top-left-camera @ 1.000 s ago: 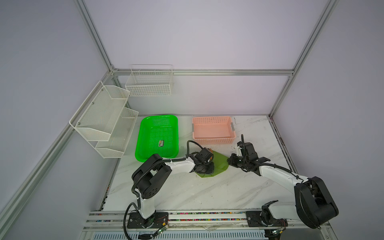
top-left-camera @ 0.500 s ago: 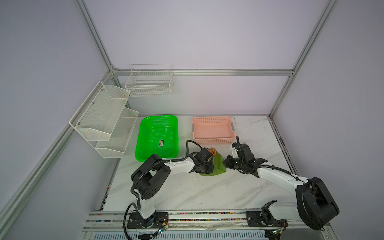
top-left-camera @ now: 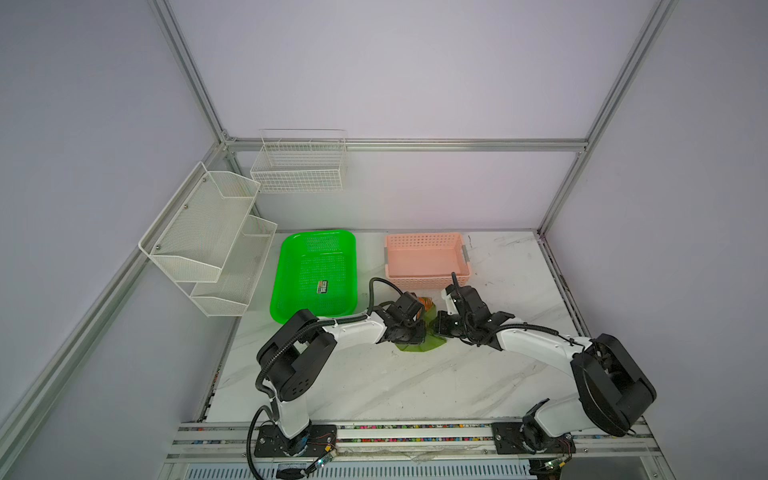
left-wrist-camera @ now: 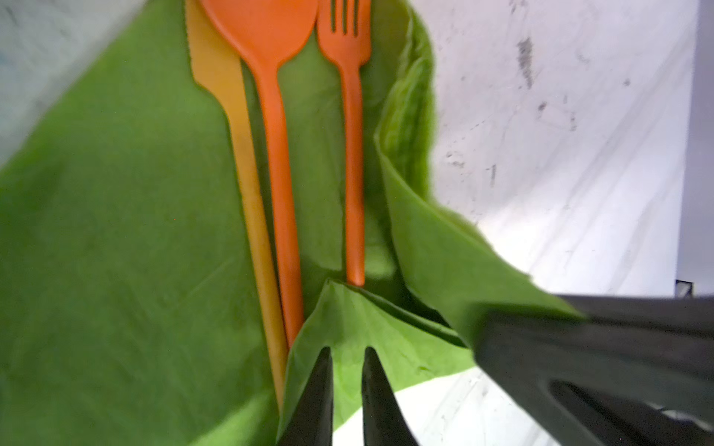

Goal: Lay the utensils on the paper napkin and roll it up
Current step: 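Bring both grippers together and roll the napkin tighter around the utensils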

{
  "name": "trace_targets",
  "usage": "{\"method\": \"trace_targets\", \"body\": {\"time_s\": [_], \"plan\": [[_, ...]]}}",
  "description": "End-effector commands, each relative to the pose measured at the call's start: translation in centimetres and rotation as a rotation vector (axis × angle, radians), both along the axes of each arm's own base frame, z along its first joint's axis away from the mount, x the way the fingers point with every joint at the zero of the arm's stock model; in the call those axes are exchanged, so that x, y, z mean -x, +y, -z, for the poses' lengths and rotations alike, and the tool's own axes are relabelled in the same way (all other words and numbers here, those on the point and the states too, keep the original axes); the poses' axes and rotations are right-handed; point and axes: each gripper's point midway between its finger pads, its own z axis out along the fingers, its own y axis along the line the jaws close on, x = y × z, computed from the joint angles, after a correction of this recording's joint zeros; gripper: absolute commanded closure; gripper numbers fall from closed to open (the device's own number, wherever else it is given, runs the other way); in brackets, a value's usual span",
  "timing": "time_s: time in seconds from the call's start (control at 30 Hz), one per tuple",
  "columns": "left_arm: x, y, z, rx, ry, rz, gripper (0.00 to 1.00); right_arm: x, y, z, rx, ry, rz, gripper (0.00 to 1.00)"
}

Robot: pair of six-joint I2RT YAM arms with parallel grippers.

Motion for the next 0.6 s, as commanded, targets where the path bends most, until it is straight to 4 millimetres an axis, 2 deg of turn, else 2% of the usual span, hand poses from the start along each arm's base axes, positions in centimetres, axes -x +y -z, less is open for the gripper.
{"method": "trace_targets", "body": {"time_s": [0.0,0.13,0.33,0.57], "plan": [[-1.0,0.6,-2.4,0.075,-0.053,-0.004,0.83,-1.3,0.8,-1.4,-0.025,-0.035,0.022,0.97],[-1.4,2.0,-2.0,0.074,-0.047,-0.027,0.83,-1.7,1.1,-1.6,-0.034,-0.038,0.025,0.97],[-1.2,2.0,-1.6,0.071,-0.036,-0.017,0.83,-2.1,1.8,-1.6,-0.050,-0.030,0.022,0.97],[-1.5,3.4,-0.9,0.061,-0.031,-0.061,0.84,-2.2,3.4,-1.6,-0.061,-0.031,-0.005,0.96]]}}
